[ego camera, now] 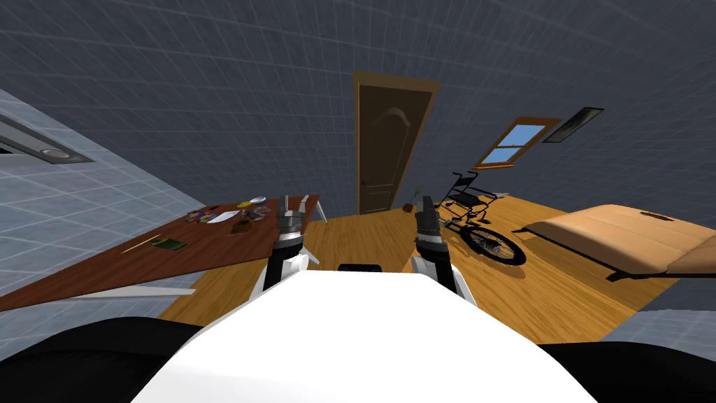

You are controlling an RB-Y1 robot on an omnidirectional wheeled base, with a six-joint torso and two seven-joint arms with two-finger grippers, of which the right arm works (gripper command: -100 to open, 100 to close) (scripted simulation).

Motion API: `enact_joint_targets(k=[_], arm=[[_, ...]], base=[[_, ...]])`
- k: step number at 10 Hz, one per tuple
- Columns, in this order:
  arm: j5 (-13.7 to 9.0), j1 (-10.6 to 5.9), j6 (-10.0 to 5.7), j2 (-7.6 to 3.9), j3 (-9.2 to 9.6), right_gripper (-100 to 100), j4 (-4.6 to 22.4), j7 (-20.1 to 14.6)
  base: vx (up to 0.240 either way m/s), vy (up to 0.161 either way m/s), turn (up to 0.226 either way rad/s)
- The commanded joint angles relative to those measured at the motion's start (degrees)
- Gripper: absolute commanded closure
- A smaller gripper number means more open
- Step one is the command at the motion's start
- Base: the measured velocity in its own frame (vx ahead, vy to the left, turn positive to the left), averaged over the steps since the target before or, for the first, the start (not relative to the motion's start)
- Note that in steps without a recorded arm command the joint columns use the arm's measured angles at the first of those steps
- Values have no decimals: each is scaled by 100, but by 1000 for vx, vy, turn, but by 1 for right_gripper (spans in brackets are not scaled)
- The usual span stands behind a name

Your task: Pull the door open

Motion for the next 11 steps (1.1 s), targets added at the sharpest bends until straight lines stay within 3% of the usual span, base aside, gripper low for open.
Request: enact_joint_targets(k=[1, 11], arm=[[-76, -84, -21, -41, 10, -100, 184, 11], [-622, -682, -174, -278, 84, -100, 1501, 89]], base=[[36, 14, 88], [101, -12, 69]])
